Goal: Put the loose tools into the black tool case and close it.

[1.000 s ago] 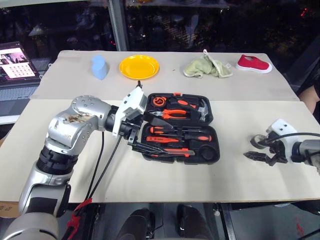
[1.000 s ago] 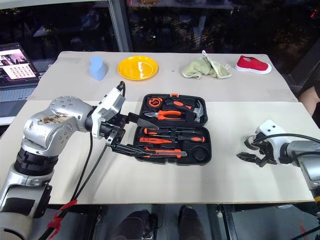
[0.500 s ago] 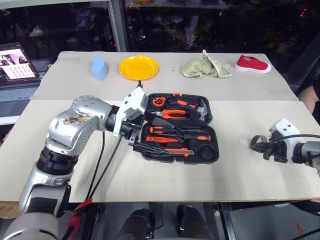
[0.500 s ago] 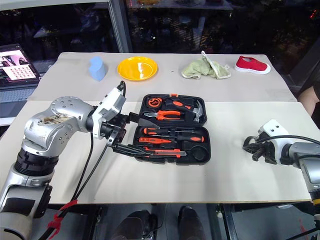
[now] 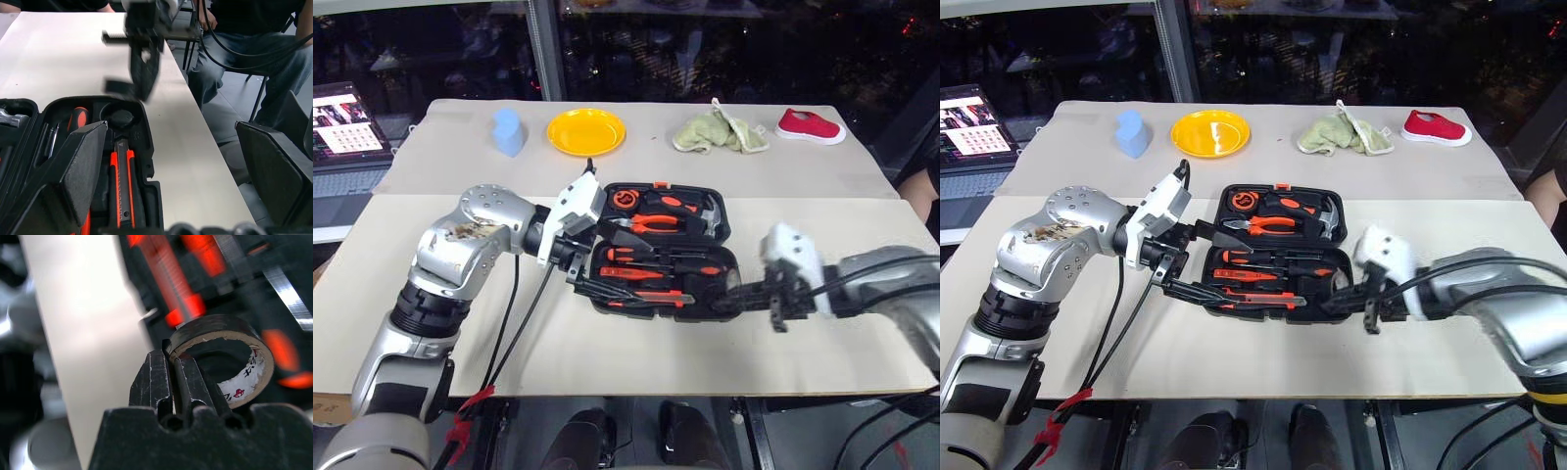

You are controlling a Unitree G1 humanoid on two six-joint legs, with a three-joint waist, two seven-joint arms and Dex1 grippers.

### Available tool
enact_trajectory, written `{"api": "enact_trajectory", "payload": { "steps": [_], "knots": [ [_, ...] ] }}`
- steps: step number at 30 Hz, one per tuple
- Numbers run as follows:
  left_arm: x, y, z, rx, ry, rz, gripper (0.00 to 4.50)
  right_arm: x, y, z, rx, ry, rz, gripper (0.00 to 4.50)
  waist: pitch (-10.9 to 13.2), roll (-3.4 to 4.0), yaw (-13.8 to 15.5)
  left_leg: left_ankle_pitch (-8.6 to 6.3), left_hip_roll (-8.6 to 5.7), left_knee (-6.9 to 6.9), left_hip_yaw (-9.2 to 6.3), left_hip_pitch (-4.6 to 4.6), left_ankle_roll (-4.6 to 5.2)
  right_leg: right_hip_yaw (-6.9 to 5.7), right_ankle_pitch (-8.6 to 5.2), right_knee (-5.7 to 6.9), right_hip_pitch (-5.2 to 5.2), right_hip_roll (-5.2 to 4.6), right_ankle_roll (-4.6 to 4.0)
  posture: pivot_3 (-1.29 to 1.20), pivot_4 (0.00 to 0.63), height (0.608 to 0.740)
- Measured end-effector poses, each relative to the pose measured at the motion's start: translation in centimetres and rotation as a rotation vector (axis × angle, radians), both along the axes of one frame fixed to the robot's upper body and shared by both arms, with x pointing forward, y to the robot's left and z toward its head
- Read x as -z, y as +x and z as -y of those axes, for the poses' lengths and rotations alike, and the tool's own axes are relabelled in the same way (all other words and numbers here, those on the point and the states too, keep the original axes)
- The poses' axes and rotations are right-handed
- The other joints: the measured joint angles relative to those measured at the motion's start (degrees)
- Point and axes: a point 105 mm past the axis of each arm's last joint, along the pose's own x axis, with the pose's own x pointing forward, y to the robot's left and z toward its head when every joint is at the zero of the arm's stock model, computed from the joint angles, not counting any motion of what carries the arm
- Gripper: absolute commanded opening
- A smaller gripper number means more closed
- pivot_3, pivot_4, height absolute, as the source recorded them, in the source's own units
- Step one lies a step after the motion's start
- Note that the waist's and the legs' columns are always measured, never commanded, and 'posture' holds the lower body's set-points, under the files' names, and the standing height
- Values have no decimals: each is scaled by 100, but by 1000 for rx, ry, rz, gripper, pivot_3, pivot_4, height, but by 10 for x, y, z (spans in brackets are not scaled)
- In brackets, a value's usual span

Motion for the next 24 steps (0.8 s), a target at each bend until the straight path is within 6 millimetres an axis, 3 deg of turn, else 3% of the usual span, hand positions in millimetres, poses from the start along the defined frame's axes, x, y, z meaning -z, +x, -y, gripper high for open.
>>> {"api": "enact_trajectory", "payload": {
  "steps": [14, 24],
  "knots": [
    [-1, -1, 0, -10, 8, 20, 4500, 8, 20, 7, -20, -105, 71, 25, 0, 0, -23, 3, 2, 2, 1, 8, -5, 4, 0, 4, 3, 2, -1, 0, 150, 740],
    [-1, -1, -1, -12, 9, 20, 4500, 13, 14, 6, -43, -106, 32, 3281, 0, -1, -22, 3, 1, 3, -1, 7, -5, 4, 0, 4, 5, 3, -1, 0, 150, 740]
  ]
}}
